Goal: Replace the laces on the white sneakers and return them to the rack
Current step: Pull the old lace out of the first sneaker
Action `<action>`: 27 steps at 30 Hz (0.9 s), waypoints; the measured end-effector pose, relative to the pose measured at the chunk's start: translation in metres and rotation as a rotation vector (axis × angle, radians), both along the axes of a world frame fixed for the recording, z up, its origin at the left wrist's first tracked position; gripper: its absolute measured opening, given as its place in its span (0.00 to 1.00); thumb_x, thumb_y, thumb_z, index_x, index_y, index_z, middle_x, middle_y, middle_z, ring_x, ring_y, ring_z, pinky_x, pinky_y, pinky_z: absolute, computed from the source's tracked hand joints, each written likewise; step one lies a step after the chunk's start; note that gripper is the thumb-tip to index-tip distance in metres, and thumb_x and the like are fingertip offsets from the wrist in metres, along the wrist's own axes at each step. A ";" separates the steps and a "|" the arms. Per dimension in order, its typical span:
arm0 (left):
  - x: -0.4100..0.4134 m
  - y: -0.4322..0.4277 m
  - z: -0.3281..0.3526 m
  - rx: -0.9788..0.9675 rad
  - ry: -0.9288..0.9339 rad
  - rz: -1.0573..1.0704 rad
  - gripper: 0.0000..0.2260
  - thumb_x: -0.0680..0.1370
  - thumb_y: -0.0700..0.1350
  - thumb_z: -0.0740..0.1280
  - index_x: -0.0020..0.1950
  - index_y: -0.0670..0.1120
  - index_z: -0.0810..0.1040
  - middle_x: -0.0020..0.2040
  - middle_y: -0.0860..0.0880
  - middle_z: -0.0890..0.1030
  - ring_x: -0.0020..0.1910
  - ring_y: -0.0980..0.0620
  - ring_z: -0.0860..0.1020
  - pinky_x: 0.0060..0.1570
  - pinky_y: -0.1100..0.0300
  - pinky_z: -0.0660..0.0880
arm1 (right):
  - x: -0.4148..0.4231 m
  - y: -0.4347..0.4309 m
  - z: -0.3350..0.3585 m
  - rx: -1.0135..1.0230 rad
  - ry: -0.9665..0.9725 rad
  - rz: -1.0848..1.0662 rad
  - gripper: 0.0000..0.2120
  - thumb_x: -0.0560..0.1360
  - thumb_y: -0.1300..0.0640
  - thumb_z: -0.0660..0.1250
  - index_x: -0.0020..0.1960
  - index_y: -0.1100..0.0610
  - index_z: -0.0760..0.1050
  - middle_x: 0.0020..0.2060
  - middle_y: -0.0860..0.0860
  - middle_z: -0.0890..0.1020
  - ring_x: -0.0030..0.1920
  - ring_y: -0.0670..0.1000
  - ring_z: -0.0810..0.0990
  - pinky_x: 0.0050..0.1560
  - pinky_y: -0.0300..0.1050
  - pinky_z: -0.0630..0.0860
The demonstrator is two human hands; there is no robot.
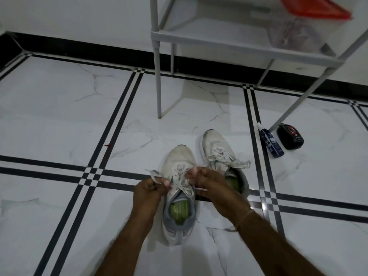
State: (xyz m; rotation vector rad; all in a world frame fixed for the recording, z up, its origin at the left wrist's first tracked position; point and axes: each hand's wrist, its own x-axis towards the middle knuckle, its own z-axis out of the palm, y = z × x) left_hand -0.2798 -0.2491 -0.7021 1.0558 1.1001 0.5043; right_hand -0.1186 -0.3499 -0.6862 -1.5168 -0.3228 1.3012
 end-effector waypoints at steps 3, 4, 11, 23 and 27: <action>0.012 0.020 0.023 -0.232 -0.298 0.075 0.02 0.78 0.43 0.69 0.46 0.46 0.81 0.37 0.52 0.84 0.38 0.56 0.81 0.39 0.63 0.77 | -0.008 0.000 -0.004 0.028 -0.026 0.017 0.14 0.79 0.53 0.71 0.59 0.61 0.81 0.53 0.57 0.86 0.50 0.53 0.85 0.51 0.46 0.81; 0.016 0.031 0.024 -0.297 -0.385 0.163 0.05 0.77 0.48 0.68 0.48 0.48 0.80 0.40 0.52 0.85 0.41 0.56 0.82 0.42 0.62 0.78 | -0.009 0.001 -0.006 0.027 -0.037 -0.006 0.13 0.79 0.54 0.72 0.59 0.62 0.82 0.53 0.57 0.86 0.50 0.52 0.84 0.50 0.45 0.81; 0.013 0.015 0.004 -0.213 -0.047 0.005 0.23 0.82 0.61 0.59 0.55 0.44 0.84 0.47 0.43 0.85 0.45 0.48 0.80 0.46 0.56 0.76 | -0.012 0.006 -0.001 -0.005 -0.148 0.043 0.10 0.76 0.53 0.75 0.47 0.60 0.84 0.46 0.57 0.87 0.45 0.50 0.84 0.48 0.45 0.80; 0.008 0.020 0.008 -0.405 -0.120 0.129 0.06 0.81 0.47 0.68 0.47 0.47 0.81 0.36 0.52 0.83 0.37 0.55 0.80 0.35 0.63 0.76 | 0.024 0.013 0.008 0.203 0.223 -0.319 0.04 0.79 0.52 0.67 0.51 0.51 0.79 0.45 0.46 0.86 0.46 0.46 0.82 0.47 0.44 0.71; 0.005 0.034 0.013 -0.452 -0.545 0.371 0.13 0.85 0.51 0.58 0.57 0.45 0.79 0.48 0.49 0.87 0.48 0.52 0.85 0.50 0.56 0.83 | 0.010 -0.002 -0.011 0.071 0.031 -0.075 0.13 0.82 0.54 0.66 0.66 0.54 0.76 0.59 0.48 0.85 0.57 0.50 0.85 0.57 0.46 0.80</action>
